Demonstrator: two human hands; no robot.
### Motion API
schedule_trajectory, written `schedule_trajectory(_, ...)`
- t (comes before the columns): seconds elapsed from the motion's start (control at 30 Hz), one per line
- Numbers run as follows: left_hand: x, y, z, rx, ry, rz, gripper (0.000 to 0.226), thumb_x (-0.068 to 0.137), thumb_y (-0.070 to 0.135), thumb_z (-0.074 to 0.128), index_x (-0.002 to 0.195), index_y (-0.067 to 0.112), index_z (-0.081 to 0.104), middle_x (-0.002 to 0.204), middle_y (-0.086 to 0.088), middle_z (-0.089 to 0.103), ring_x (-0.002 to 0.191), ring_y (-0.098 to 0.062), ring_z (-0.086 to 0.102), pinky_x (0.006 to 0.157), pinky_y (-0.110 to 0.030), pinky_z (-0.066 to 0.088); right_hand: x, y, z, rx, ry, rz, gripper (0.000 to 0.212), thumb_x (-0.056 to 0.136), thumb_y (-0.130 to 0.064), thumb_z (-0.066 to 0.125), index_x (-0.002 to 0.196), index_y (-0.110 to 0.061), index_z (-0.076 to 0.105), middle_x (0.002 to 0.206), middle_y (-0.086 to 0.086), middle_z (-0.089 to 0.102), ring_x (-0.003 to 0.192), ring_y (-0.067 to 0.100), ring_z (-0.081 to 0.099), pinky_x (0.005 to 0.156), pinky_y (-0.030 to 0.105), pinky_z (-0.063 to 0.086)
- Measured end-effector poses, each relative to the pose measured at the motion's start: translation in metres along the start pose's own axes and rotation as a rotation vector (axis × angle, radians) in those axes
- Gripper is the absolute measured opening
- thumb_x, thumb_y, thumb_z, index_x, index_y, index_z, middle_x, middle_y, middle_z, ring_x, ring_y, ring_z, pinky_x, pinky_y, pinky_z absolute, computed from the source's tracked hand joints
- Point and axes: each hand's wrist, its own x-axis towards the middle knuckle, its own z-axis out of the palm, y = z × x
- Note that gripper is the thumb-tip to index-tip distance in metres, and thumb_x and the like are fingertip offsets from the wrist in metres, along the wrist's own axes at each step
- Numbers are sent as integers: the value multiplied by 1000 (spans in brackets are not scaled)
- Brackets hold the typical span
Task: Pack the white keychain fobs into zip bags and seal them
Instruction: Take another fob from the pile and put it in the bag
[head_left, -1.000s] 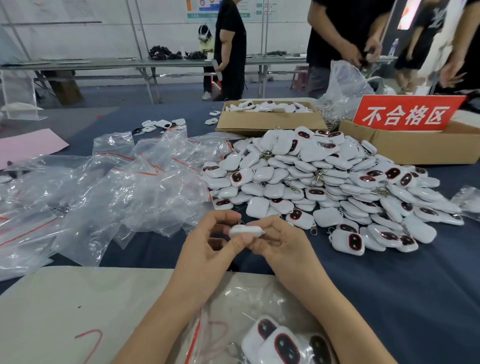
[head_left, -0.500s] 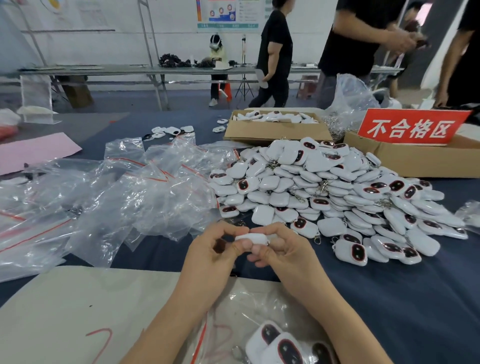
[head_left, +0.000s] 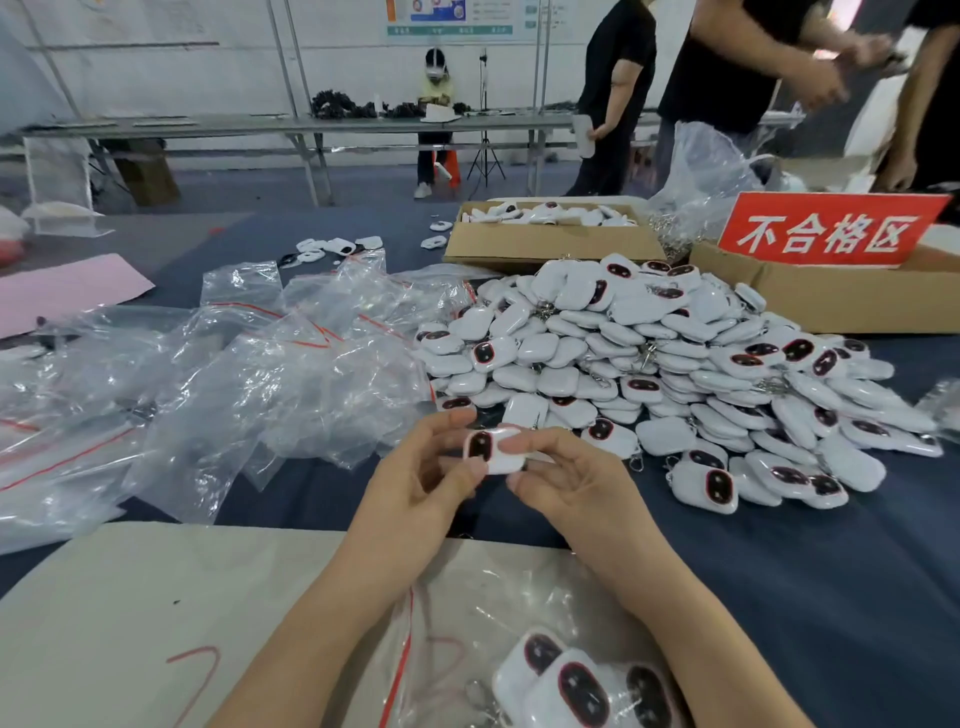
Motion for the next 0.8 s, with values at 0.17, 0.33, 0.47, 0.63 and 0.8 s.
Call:
schedule_trajectory(0.17, -2, 0, -1, -21, -5, 5, 48, 91, -5, 68, 122, 32, 64, 98, 14, 72, 89, -8, 67, 86, -19, 52, 1, 0, -3, -3, 63, 19, 26, 91, -1, 68, 109, -20, 69, 91, 3, 75, 91, 19, 72, 80, 24, 58)
schedule_trajectory(0.33, -2, 3, -2, -79, -2, -24, 23, 92, 4, 67, 103, 22, 74, 93, 1, 79, 81, -10, 71, 79, -16, 54, 2, 4, -5, -52, 68, 22, 32, 92, 7, 63, 106, -21, 72, 94, 5, 75, 92, 17, 72, 79, 24, 58)
schedule_trajectory(0.47, -2, 1, -2, -38, 11, -21, 23, 93, 3, 66, 93, 24, 77, 86, 1, 78, 68, -10, 67, 71, -15, 53, 3, 6, -5, -139, 82, 30, 32, 89, 11, 63, 91, -20, 68, 90, -8, 76, 79, 11, 70, 77, 21, 57)
schedule_trajectory(0.63, -2, 2, -2, -5, 1, -7, 26, 91, 1, 69, 83, 25, 75, 85, 3, 77, 77, -9, 70, 75, -15, 53, 1, 7, -6, -183, 90, 5, 29, 89, 11, 64, 86, -19, 67, 88, -6, 76, 86, 10, 71, 84, 20, 55)
schedule_trajectory(0.8, -4, 4, -1, -18, 6, -1, 28, 90, -8, 66, 91, 19, 72, 96, 15, 78, 93, 1, 71, 80, -9, 50, 0, 4, -2, -100, 87, -25, 31, 84, 14, 68, 82, -17, 69, 95, -10, 77, 92, 2, 71, 79, 8, 49)
